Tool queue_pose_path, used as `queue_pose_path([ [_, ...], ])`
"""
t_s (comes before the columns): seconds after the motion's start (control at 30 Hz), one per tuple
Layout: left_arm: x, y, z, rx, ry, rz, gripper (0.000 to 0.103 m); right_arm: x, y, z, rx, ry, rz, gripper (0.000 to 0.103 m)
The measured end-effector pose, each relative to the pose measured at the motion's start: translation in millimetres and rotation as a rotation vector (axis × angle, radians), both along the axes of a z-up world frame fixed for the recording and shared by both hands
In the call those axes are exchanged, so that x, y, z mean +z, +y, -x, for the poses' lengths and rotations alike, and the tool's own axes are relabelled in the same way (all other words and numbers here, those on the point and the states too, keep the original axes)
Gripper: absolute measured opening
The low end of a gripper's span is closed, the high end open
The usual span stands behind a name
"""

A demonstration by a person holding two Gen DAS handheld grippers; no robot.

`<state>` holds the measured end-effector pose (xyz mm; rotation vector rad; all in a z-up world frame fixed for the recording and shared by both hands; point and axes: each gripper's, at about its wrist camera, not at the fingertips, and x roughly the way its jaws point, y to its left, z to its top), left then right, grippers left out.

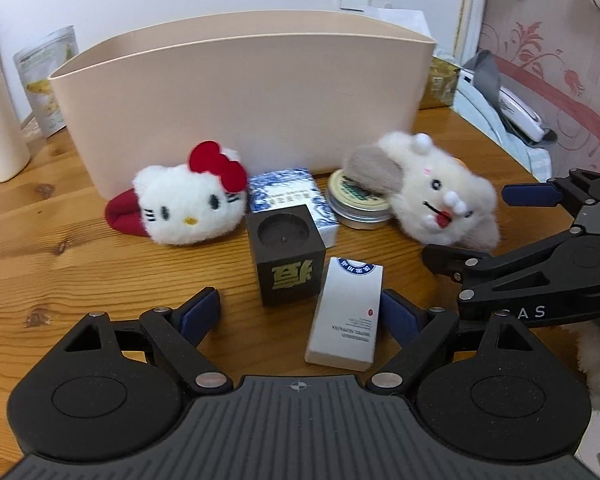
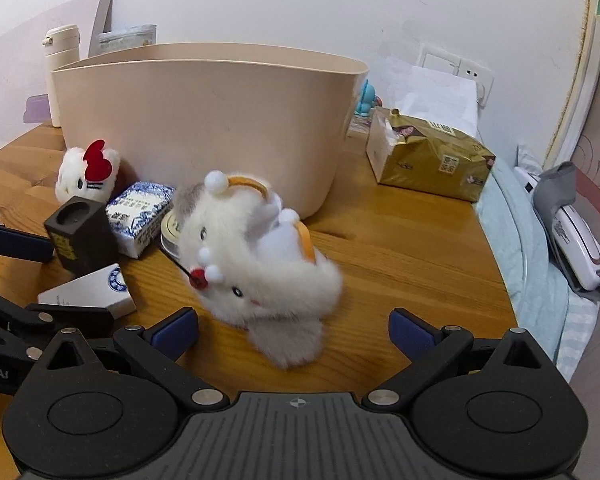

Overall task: Organize objects
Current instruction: 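Grasp the white medicine box with left tool while right tool grasps the white cat plush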

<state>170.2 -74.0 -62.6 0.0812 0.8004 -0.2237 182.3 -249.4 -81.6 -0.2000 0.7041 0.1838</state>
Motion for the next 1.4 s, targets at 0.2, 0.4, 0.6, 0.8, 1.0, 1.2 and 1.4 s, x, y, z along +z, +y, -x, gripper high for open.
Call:
queue_pose_path([
  [0.2, 2, 12, 0, 0.036, 0.007, -0.020, 0.079, 1, 14, -7, 0.022, -0.023, 0.010, 0.103],
  [0.4, 5, 20, 6, 0.046, 0.013, -0.023, 0.067, 1, 27, -8, 0.045, -0.039, 0.016, 0.083],
  [0.6, 7, 22, 7, 0.054, 0.012, -0.019, 0.048, 2, 33, -5, 0.051, -0.032, -0.016, 0.052],
  [0.8, 8, 24, 10, 0.054, 0.010, -0.020, 0.037, 3, 37, 6, 0.053, -0.029, -0.023, 0.034],
  [1.0, 9, 25, 11, 0.051, 0.013, -0.016, 0.033, 2, 32, 20, 0.015, -0.034, -0.057, 0.025],
  [1.2, 13, 27, 15, 0.043, 0.012, -0.005, 0.033, 6, 22, 28, -0.023, -0.016, -0.120, 0.024],
  [1.4, 25, 25, 24, 0.014, -0.034, -0.011, 0.033, 14, 14, 34, -0.048, -0.015, -0.164, 0.024],
])
